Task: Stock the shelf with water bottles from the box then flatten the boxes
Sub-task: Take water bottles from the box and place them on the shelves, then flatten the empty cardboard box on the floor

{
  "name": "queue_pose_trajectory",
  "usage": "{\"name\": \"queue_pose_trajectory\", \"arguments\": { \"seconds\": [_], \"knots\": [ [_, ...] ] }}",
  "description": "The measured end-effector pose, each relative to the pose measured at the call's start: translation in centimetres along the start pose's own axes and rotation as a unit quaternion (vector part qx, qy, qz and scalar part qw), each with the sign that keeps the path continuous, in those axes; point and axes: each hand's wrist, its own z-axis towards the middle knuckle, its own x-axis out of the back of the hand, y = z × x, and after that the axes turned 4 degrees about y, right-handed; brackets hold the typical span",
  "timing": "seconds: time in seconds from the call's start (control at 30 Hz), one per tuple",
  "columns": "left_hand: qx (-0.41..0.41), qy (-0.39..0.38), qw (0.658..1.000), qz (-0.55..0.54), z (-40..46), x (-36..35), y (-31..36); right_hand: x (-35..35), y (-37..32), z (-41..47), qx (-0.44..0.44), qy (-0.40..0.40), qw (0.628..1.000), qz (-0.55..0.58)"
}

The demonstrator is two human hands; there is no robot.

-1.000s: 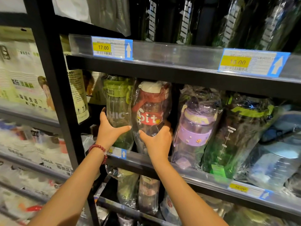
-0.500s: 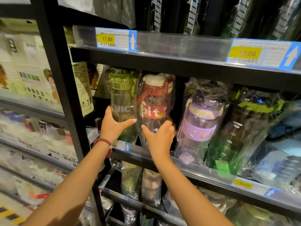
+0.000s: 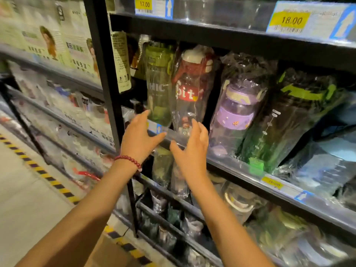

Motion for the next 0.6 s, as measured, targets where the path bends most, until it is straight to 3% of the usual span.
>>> {"name": "queue_pose_trajectory", "arguments": {
  "seconds": [0.17, 0.27, 0.43, 0.6],
  "knots": [
    [-0.071, 0.003, 0.980, 0.187, -12.2, 1.7, -0.3, 2.8, 3.6, -8.4, 0.061, -0.142, 0.988, -0.024],
    [-0.058, -0.026, 0.966, 0.252, -19.8, 1.4, -0.8, 2.8, 6.2, -14.8, 0.125, -0.162, 0.975, -0.090],
    [0.052, -0.045, 0.962, 0.266, -33.8, 0.6, -1.3, 3.5, 9.2, -25.0, 0.176, -0.270, 0.935, -0.145],
    [0.145, -0.099, 0.934, 0.312, -43.7, 1.6, -1.6, 4.9, 10.5, -32.1, 0.221, -0.354, 0.893, -0.167]
  ]
}}
